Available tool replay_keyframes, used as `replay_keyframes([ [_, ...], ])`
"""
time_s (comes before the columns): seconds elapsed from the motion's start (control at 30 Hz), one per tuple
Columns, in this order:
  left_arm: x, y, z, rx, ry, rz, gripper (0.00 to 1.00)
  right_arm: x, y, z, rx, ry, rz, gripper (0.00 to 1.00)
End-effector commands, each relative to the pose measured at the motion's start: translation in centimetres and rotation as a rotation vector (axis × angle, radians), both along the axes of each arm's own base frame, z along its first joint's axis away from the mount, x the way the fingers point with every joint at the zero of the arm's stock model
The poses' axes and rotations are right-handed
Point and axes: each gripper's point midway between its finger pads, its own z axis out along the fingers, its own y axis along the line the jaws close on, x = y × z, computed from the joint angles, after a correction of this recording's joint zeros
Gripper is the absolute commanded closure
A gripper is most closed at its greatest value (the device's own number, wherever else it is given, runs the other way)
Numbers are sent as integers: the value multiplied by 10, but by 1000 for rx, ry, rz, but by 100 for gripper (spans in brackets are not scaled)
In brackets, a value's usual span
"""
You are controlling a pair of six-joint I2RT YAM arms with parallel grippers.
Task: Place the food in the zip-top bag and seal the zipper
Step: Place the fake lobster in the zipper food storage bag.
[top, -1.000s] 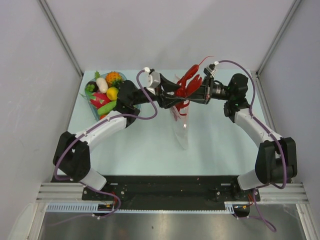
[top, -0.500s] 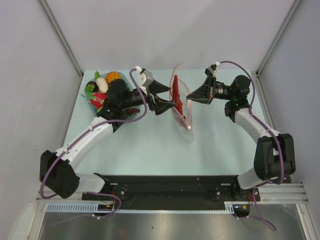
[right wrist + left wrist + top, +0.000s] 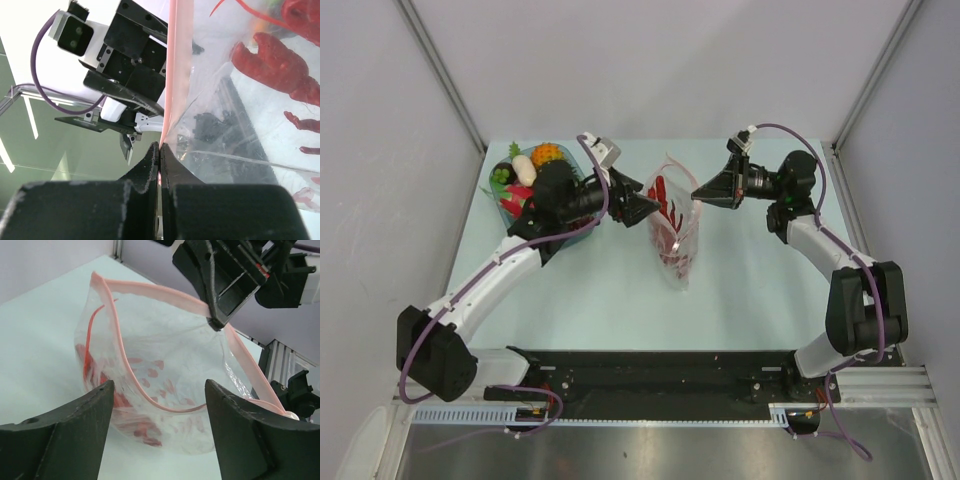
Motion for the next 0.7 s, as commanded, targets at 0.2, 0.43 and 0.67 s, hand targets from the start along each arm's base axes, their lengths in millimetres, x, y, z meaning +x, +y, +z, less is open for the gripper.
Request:
replay_keyframes([
  [0.2, 4, -4, 11, 19, 181, 50, 67, -11, 7, 28, 3, -158, 43, 100],
  [0.43, -20, -15, 36, -30, 204, -84, 100, -38, -2, 44, -75, -275, -17, 100],
  [0.67, -16, -18, 29, -41, 260, -74, 100, -43, -7, 21, -249, -234, -139, 100],
])
